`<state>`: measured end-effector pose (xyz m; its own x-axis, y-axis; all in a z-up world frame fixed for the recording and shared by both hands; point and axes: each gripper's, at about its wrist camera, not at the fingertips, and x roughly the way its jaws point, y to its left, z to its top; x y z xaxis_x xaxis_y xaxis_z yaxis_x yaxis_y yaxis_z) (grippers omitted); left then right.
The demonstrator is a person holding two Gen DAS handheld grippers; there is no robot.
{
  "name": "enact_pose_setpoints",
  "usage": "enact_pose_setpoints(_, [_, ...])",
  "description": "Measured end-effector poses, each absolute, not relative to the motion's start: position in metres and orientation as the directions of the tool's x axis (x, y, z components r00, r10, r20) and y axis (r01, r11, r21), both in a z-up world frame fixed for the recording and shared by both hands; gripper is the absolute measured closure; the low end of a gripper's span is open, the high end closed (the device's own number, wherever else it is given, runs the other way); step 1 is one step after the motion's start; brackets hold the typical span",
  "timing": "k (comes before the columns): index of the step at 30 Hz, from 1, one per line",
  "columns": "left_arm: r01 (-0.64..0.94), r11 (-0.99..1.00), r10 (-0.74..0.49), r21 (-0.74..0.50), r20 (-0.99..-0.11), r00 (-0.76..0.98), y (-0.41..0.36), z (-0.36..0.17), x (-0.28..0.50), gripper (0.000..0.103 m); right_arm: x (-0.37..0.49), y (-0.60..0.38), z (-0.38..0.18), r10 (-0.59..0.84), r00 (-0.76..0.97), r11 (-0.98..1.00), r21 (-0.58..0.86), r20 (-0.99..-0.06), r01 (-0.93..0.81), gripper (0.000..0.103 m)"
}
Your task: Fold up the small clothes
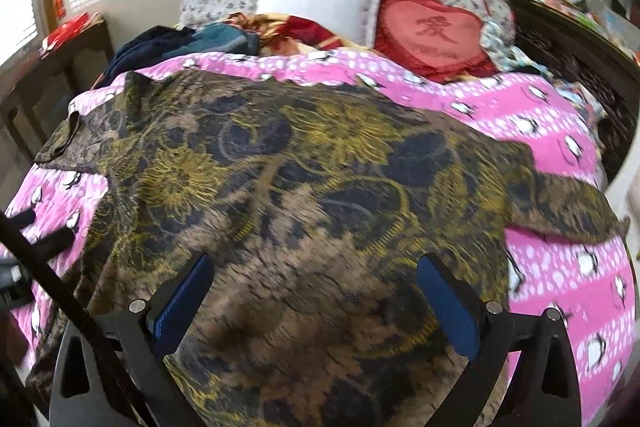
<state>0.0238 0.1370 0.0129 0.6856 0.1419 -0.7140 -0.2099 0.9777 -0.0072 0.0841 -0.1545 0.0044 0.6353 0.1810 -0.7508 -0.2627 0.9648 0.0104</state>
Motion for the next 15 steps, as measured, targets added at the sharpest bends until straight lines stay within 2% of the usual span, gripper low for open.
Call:
enact_pose_setpoints(5, [-0.351, 0.935, 0.281, 0.052, -0.711, 0.644, 0.223, 0.017, 0.039, 0.000, 0.100, -0.126, -0.002, 0.225, 0.605, 0.947, 0.025, -0.764, -0.321, 0.000])
enact_pose_setpoints(10, [-0.442, 0.894, 0.349, 0.074, -0.732, 0.585, 0.292, 0.007, 0.064, 0.000, 0.111, -0.092, -0.001, 0.302, 0.574, 0.916, 0.065, -0.761, -0.395, 0.000])
enact_pose_setpoints(15, [-0.472, 0.874, 0.393, 0.116, -0.739, 0.547, 0.322, -0.008, 0.089, 0.000, 0.117, -0.066, 0.001, 0.328, 0.570, 0.896, 0.057, -0.753, -0.441, 0.000])
